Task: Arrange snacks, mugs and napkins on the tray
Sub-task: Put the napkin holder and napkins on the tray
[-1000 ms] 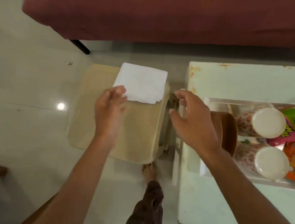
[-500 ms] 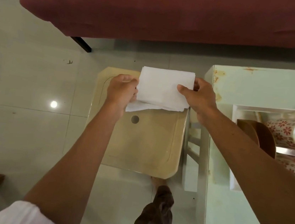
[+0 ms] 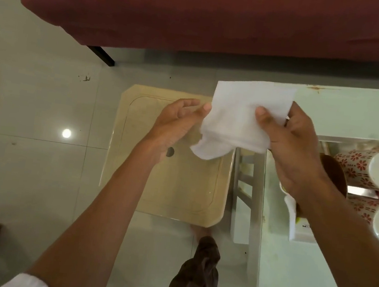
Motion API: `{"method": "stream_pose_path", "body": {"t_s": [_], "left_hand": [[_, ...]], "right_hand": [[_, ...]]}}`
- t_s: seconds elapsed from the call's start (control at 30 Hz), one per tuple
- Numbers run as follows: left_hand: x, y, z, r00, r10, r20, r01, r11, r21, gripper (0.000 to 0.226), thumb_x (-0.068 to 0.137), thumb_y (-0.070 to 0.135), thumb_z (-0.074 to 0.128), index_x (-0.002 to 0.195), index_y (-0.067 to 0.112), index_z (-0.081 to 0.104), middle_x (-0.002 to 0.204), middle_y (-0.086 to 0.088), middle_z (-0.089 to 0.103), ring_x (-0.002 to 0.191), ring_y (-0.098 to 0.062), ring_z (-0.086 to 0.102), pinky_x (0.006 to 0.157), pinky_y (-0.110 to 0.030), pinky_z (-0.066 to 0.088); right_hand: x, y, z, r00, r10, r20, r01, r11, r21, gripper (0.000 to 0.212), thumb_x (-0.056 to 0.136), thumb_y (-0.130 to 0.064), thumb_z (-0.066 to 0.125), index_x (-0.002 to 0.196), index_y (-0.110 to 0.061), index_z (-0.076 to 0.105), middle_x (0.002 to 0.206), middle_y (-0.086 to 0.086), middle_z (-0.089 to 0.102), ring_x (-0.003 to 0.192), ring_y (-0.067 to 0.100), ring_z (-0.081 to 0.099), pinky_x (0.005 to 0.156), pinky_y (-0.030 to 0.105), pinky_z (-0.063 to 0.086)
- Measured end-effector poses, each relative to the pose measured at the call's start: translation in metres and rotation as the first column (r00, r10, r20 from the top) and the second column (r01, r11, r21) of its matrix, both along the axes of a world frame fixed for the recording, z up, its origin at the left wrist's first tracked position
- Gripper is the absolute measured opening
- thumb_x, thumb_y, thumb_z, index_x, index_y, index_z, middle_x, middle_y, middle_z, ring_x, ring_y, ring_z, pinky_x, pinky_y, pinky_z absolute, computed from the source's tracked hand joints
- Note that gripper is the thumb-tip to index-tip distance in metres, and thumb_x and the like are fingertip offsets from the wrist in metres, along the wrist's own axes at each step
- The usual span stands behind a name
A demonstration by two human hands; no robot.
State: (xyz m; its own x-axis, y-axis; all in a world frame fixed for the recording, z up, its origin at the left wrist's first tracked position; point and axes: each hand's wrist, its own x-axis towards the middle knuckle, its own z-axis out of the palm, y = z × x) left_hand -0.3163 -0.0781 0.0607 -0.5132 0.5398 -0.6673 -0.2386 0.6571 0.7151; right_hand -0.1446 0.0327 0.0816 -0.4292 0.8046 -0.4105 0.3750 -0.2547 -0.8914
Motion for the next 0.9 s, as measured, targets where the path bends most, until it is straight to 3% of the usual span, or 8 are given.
{"method": "stream_pose_path", "body": {"t_s": [0.1, 0.2, 0.4, 0.57, 0.73, 0.9], "left_hand": [[0.023, 0.003, 0.013, 0.979, -0.031, 0.202, 0.007, 0.993, 0.118, 0.055, 0.081, 0.052, 0.071, 0.129, 0.026, 0.062, 0.125, 0.003, 0.069, 0.117, -0.023, 0.064, 0.091, -0.035, 0.057], [0.049, 0.006, 0.016, 0.935, -0.023, 0.353, -0.05, 0.979, 0.197, 0.057, 0.08, 0.032, 0.078, 0.133, 0.026, 0.058, 0.128, -0.001, 0.067, 0.12, -0.028, 0.061, 0.097, -0.047, 0.056], [0.085, 0.02, 0.017, 0.964, -0.046, 0.262, -0.056, 0.928, 0.369, 0.107, 0.071, 0.008, 0.086, 0.152, 0.045, 0.027, 0.12, -0.004, 0.074, 0.115, -0.021, 0.067, 0.096, -0.042, 0.056], [0.104, 0.038, 0.031, 0.989, 0.024, 0.145, -0.075, 0.932, 0.355, 0.08, 0.083, 0.028, 0.078, 0.151, 0.036, 0.036, 0.105, 0.009, 0.078, 0.103, -0.008, 0.071, 0.093, -0.035, 0.057], [0.122, 0.05, 0.045, 0.989, -0.003, 0.149, -0.046, 0.946, 0.321, 0.048, 0.081, 0.032, 0.078, 0.126, 0.025, 0.062, 0.104, 0.01, 0.079, 0.097, -0.006, 0.073, 0.082, -0.03, 0.058], [0.142, 0.056, 0.049, 0.978, 0.031, 0.205, -0.104, 0.93, 0.353, 0.079, 0.072, 0.03, 0.081, 0.143, 0.031, 0.047, 0.105, 0.001, 0.079, 0.098, -0.012, 0.073, 0.074, -0.029, 0.059]], "right_hand": [[0.024, 0.007, 0.017, 0.995, -0.046, -0.093, 0.039, 0.996, -0.078, 0.039, 0.095, -0.034, 0.062, 0.133, -0.031, 0.054, 0.121, -0.014, 0.067, 0.109, 0.008, 0.064, 0.085, 0.029, 0.058], [0.044, 0.015, 0.023, 0.992, -0.098, -0.082, 0.088, 0.989, -0.122, 0.035, 0.096, -0.031, 0.06, 0.131, -0.03, 0.056, 0.12, -0.013, 0.068, 0.111, 0.01, 0.064, 0.093, 0.039, 0.056], [0.082, 0.031, 0.03, 0.983, -0.175, -0.06, 0.167, 0.979, -0.118, 0.031, 0.093, -0.032, 0.064, 0.123, -0.035, 0.059, 0.106, -0.022, 0.07, 0.098, 0.003, 0.067, 0.087, 0.035, 0.059], [0.11, 0.043, 0.04, 0.988, -0.149, -0.041, 0.143, 0.982, -0.123, 0.034, 0.093, -0.032, 0.063, 0.127, -0.035, 0.06, 0.117, -0.016, 0.068, 0.11, 0.011, 0.063, 0.093, 0.042, 0.056], [0.137, 0.053, 0.048, 0.995, -0.074, -0.064, 0.065, 0.989, -0.133, 0.029, 0.095, -0.031, 0.061, 0.123, -0.033, 0.064, 0.115, -0.015, 0.07, 0.11, 0.013, 0.063, 0.091, 0.046, 0.056], [0.157, 0.059, 0.051, 0.983, -0.11, -0.146, 0.076, 0.972, -0.223, 0.024, 0.095, -0.038, 0.059, 0.117, -0.032, 0.069, 0.114, -0.011, 0.072, 0.111, 0.015, 0.065, 0.096, 0.047, 0.053]]}}
